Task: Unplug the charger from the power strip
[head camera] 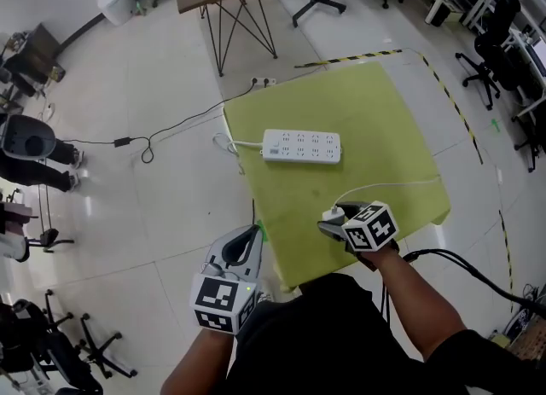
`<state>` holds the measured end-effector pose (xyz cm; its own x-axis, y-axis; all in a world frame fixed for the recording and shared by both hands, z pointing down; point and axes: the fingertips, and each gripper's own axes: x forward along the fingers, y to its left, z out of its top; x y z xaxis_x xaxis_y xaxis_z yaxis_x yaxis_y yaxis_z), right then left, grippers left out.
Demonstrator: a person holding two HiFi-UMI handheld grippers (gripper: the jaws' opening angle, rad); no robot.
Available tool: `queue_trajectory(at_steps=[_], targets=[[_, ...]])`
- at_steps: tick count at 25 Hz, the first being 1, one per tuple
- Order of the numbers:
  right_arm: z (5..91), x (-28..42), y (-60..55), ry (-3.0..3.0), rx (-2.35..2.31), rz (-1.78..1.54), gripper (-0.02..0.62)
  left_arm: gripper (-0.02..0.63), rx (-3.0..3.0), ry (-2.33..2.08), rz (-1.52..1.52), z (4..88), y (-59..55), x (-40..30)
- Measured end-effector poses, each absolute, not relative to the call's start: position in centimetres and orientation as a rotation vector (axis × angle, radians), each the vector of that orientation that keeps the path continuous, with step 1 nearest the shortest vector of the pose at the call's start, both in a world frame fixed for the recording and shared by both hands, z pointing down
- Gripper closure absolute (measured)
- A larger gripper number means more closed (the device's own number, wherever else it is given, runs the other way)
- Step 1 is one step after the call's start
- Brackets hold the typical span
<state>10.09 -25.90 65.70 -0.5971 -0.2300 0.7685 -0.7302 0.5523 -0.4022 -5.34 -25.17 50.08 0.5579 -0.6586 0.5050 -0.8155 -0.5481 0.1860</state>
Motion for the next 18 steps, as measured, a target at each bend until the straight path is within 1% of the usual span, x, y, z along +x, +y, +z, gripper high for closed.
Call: queue_trajectory(at_steps=[3,7,18], targets=[[67.5,9.8,-21.6,-2.03,0.687,0.958,0.322,0.6,2.423,-1.15,0.533,50.0,-24.5,-4.7],[69.2,10.4,-18.8,-1.942,0.697,0.88,0.322,0.6,2.468,-1.108,0.544,49.9,-23.4,-4.5],[70.5,11.4,-19.9,-1.915,0.896,0.818,0.319,0.6,2.477,-1.126,0.561,49.0,-21.6,-6.0]])
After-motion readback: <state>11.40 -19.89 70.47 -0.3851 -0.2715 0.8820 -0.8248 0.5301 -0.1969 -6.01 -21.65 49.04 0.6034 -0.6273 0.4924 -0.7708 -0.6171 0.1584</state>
